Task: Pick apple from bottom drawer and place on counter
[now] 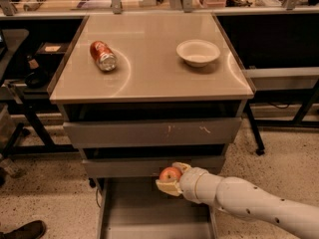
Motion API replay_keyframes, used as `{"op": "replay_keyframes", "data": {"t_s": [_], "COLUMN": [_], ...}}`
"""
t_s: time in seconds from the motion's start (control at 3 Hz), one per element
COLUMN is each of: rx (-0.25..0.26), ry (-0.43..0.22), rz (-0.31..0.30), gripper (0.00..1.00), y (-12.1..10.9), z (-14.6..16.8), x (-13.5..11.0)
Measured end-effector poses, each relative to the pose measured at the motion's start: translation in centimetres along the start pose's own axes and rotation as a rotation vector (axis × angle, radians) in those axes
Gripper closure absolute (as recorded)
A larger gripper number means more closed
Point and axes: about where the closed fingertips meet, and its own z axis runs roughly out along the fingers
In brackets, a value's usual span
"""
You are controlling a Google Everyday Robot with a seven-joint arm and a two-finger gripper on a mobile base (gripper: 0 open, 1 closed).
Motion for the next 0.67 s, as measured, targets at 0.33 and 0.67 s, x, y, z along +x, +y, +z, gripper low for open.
{"op": "replay_keyframes", "data": {"t_s": [0.33, 0.67], "rx": [0.017, 0.018], "ry": [-0.020, -0.041], "rz": [-0.052, -0.135], "gripper": [1.00, 1.00], "y": [0.5, 1.6], "z": [-2.3, -4.3], "x": [-3.3, -6.3]}}
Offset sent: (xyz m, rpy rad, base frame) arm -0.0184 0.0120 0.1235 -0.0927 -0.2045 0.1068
